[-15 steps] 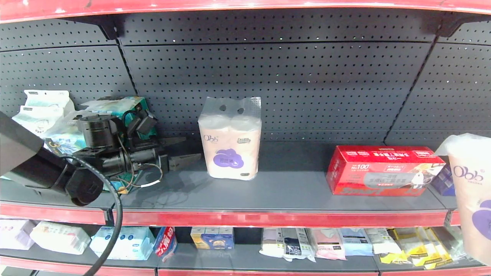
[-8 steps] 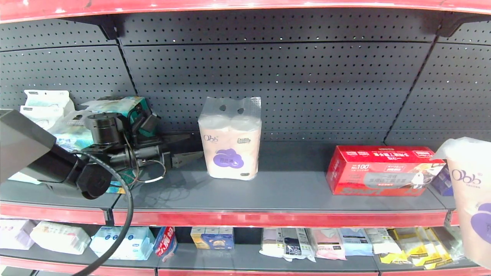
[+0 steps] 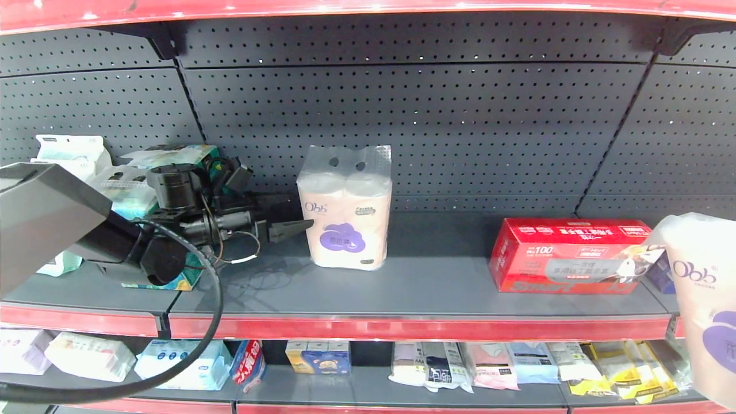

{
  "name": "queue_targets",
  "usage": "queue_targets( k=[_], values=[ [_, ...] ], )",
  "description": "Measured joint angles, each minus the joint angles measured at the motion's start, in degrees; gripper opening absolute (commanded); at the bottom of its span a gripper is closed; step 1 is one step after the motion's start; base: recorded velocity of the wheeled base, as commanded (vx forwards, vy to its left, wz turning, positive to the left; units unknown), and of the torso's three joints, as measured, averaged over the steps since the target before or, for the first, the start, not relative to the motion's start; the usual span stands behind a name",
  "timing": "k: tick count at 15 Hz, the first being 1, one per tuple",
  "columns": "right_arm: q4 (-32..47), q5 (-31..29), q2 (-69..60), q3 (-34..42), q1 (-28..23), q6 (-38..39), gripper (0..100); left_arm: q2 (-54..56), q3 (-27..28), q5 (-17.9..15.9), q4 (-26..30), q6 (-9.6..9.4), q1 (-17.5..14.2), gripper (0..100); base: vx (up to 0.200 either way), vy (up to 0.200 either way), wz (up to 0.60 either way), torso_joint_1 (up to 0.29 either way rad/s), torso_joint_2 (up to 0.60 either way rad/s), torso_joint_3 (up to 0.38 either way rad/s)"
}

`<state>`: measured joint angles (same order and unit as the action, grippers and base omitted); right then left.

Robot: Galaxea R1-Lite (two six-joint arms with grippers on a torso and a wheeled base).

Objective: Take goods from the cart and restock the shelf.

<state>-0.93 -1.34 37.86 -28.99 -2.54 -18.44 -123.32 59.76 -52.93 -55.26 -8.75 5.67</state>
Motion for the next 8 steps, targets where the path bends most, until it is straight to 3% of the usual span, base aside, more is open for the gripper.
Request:
queue_targets(
  k=[8],
  values=[
    [-0.02,0.04,-0.20,0.52,0.00,0.00,0,-4.05,6.47,-1.21,0.24,0.63,2.49,100,0.000,0.000,0.00,0.000,0.00,0.000]
  ],
)
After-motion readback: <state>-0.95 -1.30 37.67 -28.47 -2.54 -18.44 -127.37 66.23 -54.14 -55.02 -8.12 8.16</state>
